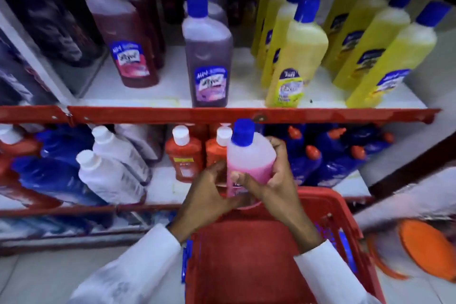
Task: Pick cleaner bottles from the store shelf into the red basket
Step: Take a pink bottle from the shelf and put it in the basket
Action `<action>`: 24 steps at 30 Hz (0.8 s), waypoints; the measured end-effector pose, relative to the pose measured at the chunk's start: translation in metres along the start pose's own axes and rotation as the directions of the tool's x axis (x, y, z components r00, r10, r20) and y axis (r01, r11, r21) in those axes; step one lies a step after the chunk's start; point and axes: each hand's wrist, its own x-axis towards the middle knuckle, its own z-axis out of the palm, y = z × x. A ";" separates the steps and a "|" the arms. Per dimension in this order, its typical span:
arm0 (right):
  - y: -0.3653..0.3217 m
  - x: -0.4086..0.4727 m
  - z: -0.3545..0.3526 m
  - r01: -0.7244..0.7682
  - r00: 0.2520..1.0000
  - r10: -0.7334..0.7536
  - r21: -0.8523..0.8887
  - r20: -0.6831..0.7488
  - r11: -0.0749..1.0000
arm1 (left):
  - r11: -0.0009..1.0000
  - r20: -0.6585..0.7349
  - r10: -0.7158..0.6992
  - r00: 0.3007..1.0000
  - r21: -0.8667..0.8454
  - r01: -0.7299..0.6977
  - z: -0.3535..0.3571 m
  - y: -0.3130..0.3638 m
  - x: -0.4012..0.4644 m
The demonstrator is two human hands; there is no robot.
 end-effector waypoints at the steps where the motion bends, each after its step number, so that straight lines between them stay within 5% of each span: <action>1: 0.015 -0.006 -0.007 -0.014 0.999 0.016 -0.043 0.041 0.999 | 1.000 -0.020 -0.018 1.000 0.018 0.018 0.013 -0.012 -0.002; 8: 0.123 -0.033 -0.050 -0.043 0.962 0.154 -0.434 0.225 0.900 | 0.953 0.003 -0.237 0.972 0.196 0.232 0.090 -0.120 -0.009; 14: 0.199 -0.037 -0.047 -0.168 0.865 0.410 -0.604 0.289 0.779 | 0.829 -0.036 -0.514 0.857 0.234 0.507 0.144 -0.231 -0.011; 17: 0.221 -0.040 -0.044 -0.201 0.838 0.456 -0.608 0.299 0.768 | 0.715 -0.070 -0.623 0.779 0.352 0.604 0.147 -0.209 -0.008; 24: 0.220 -0.023 -0.041 -0.166 0.804 0.479 -0.640 0.352 0.750 | 0.698 -0.069 -0.658 0.749 0.315 0.643 0.143 -0.202 -0.005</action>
